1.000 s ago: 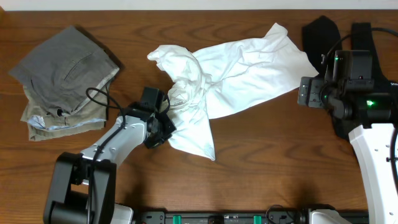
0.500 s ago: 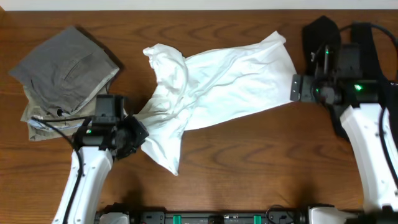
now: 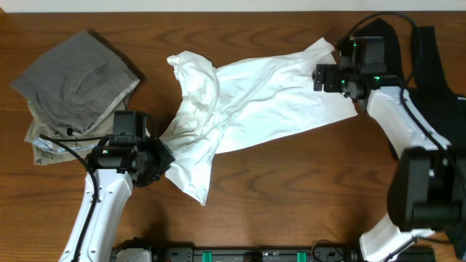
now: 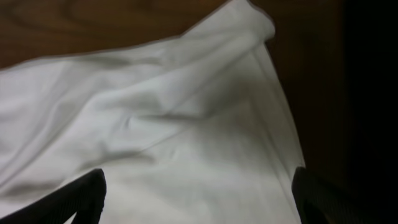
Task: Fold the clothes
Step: 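Grasp the shirt's right end with the right gripper, then lift the shirt with both grippers, stretch it and lay it flat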
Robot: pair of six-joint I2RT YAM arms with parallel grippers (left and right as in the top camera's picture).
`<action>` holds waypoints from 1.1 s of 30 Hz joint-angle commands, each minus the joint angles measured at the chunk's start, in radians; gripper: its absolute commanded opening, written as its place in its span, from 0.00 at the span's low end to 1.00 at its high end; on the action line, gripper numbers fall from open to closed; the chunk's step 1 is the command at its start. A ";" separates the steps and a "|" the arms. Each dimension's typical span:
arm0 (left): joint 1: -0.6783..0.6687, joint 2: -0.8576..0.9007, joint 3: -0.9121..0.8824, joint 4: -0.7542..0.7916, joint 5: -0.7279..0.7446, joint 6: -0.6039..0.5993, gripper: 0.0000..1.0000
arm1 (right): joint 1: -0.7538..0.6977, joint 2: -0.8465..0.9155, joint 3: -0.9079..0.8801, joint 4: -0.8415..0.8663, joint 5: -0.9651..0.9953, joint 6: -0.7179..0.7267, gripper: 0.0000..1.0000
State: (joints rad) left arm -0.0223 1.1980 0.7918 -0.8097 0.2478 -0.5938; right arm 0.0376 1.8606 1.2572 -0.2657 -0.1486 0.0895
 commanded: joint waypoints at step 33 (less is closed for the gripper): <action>0.005 0.005 0.003 -0.004 -0.006 0.026 0.06 | -0.013 0.298 0.005 0.354 0.100 0.090 0.01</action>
State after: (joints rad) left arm -0.0223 1.1992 0.7918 -0.8104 0.2481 -0.5781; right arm 0.0319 2.1426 1.2572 0.0868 -0.0872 0.1429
